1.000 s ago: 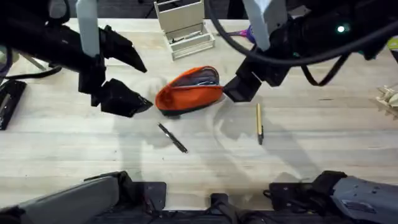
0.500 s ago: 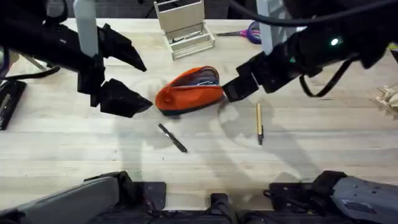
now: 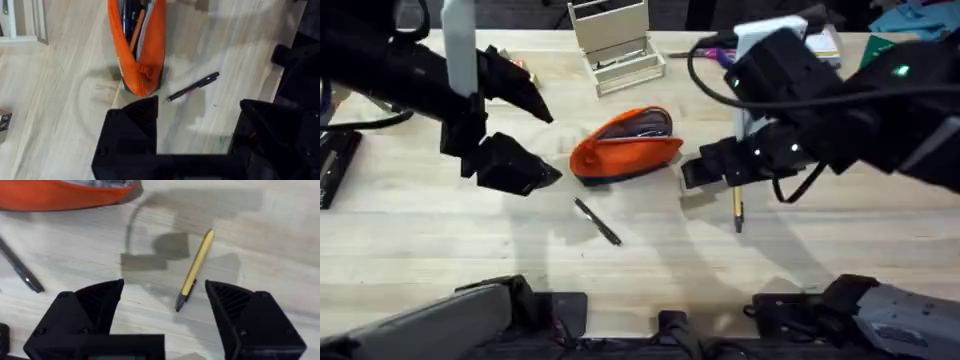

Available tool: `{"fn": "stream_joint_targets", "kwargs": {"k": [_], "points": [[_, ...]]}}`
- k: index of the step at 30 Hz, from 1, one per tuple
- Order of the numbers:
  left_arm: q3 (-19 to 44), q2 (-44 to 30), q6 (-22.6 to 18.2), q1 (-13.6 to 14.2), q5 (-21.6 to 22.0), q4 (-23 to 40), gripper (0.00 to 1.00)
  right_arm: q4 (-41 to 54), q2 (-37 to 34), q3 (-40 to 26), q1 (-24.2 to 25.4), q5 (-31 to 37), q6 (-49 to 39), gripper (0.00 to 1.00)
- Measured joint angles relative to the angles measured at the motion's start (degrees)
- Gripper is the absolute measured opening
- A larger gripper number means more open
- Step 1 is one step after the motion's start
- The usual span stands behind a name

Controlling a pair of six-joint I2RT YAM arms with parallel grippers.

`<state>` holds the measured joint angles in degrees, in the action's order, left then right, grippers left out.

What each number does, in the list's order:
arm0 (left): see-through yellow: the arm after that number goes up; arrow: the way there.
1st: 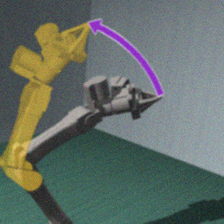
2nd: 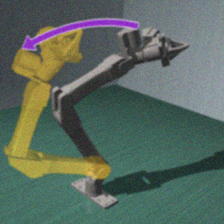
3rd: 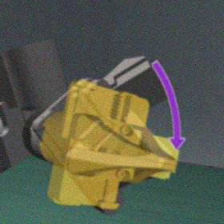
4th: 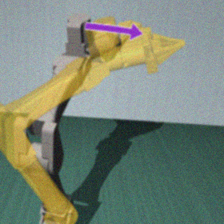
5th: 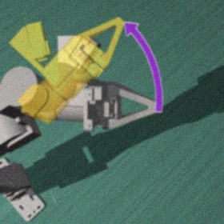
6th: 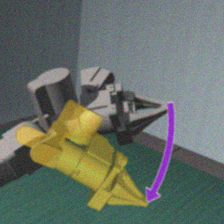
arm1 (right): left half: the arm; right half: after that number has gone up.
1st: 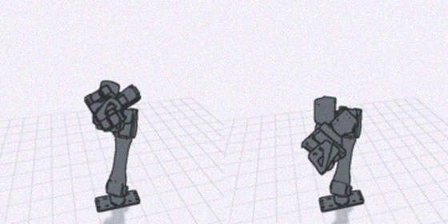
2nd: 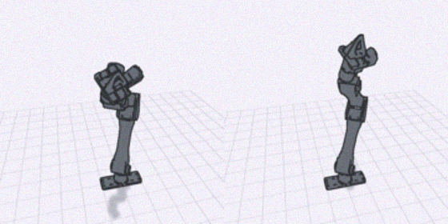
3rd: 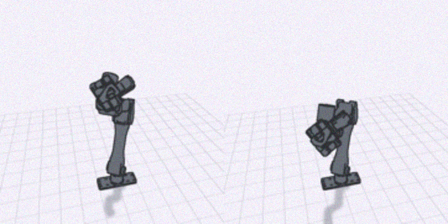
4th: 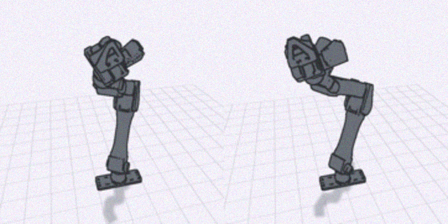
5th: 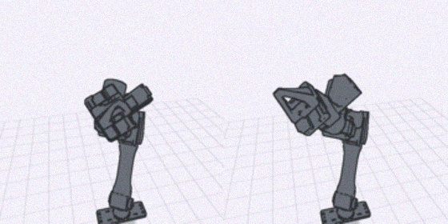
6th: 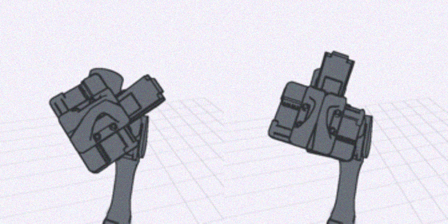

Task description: Unzip the bag, pick up the pens from the table one at a time and place them inside, then zip the bag closed.

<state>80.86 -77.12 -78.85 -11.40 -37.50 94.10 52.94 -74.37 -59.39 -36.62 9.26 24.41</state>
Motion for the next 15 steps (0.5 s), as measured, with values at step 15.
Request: {"fn": "stream_joint_targets", "kwargs": {"k": [15], "points": [[0.0, 0.0, -1.0, -6.1, 2.3, 1.0, 0.994, -8.2, 0.0, 10.0, 3.9, 0.2, 9.4, 0.996]]}}
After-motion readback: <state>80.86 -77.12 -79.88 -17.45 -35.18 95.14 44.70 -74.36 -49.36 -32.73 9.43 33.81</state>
